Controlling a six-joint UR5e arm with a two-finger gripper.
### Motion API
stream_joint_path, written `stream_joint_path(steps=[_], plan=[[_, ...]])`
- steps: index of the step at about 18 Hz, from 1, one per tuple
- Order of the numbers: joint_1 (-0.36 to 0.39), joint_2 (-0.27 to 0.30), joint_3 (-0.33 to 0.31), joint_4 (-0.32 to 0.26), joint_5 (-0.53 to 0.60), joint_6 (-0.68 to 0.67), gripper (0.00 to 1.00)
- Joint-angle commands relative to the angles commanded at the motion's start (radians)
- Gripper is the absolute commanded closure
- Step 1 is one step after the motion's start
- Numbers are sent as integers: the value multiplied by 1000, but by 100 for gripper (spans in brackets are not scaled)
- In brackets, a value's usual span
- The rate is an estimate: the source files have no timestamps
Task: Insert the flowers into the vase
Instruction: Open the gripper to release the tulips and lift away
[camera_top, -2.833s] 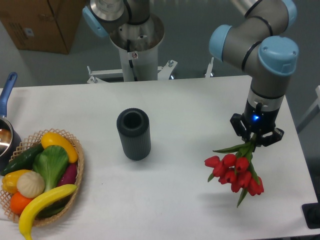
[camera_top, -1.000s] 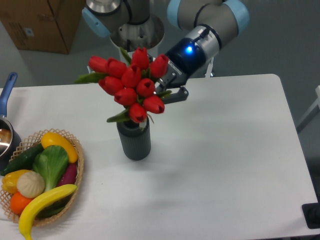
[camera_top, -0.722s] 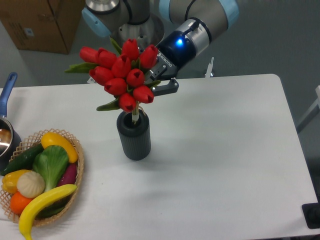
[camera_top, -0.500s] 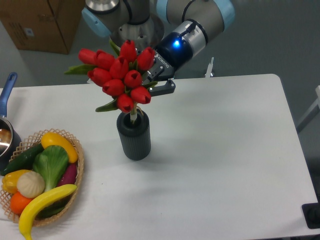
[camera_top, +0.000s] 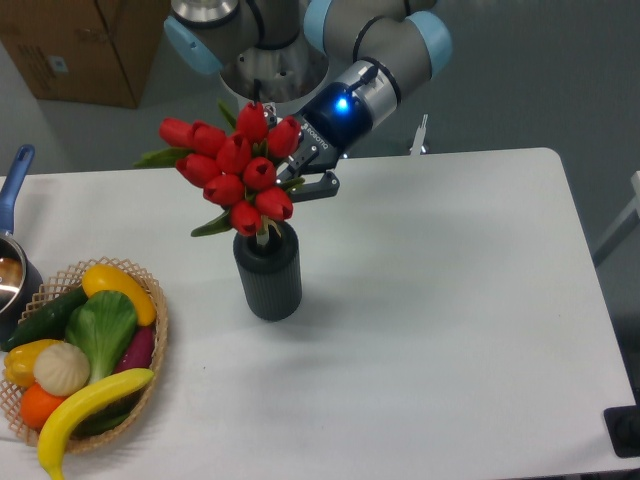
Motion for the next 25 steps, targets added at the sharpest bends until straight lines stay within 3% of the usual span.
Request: stream_joint_path(steps=[5,10,12,14,20,25], plan=[[6,-21,-55,0,12,90,59],[8,-51,-75,0,83,184,48],[6,-69,-80,0,101,218,9],[9,-69,-80,0,144,224,0],[48,-34,-77,0,239,224,0],[147,37,-42,-2,334,224,0]])
